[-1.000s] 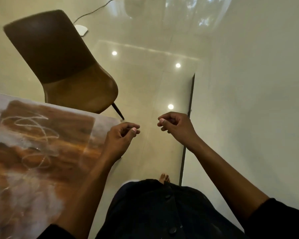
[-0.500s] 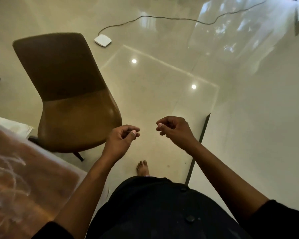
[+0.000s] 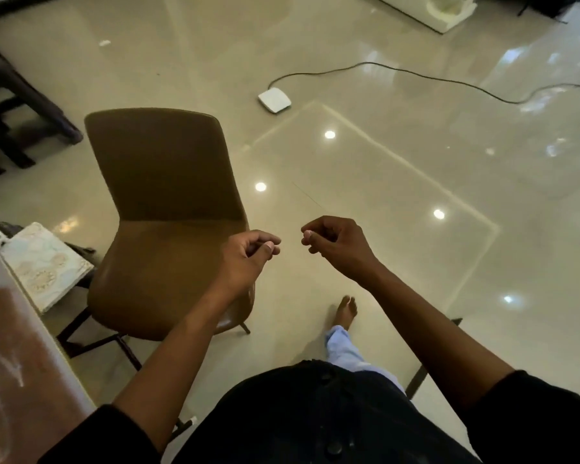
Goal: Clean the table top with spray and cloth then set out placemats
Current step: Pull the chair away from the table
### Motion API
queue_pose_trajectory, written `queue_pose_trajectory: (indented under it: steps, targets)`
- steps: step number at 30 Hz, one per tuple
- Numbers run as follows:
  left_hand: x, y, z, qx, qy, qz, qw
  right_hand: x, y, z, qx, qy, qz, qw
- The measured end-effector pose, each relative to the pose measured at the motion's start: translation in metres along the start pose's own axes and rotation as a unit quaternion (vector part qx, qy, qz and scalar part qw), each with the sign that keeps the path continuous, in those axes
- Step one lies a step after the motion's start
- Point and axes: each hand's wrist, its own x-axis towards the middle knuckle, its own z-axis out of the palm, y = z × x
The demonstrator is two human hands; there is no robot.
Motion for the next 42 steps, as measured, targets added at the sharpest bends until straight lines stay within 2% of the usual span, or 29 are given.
queue_pose_trajectory:
  steps: [8, 14, 20, 29, 33, 36, 39, 42]
  targets:
    - [0.091, 0.027, 0.022, -0.029, 0.149, -0.095, 0.984, 0.167, -0.014, -0.037, -0.028, -0.150, -0.062, 0.986]
    - [0.141, 0.041, 0.020, -0.096, 0.262, -0.159, 0.947, 0.275, -0.048, -0.033, -0.087, -0.247, -0.135, 0.956]
    - [0.193, 0.021, -0.014, -0.154, 0.353, -0.178, 0.906, 0.365, -0.102, 0.034, -0.151, -0.337, -0.231, 0.900]
    - [0.255, -0.014, -0.096, -0.203, 0.396, -0.234, 0.865, 0.436, -0.183, 0.145, -0.238, -0.466, -0.311, 0.793]
    - [0.265, -0.030, -0.119, -0.197, 0.422, -0.280, 0.840, 0.449, -0.200, 0.193, -0.297, -0.506, -0.372, 0.719]
    - [0.274, -0.042, -0.126, -0.193, 0.427, -0.321, 0.823, 0.457, -0.205, 0.236, -0.371, -0.533, -0.410, 0.640]
    - [0.293, -0.056, -0.126, -0.156, 0.415, -0.371, 0.816, 0.468, -0.199, 0.277, -0.441, -0.542, -0.474, 0.536]
    - [0.313, -0.069, -0.120, -0.188, 0.421, -0.416, 0.784, 0.481, -0.186, 0.321, -0.487, -0.529, -0.580, 0.383]
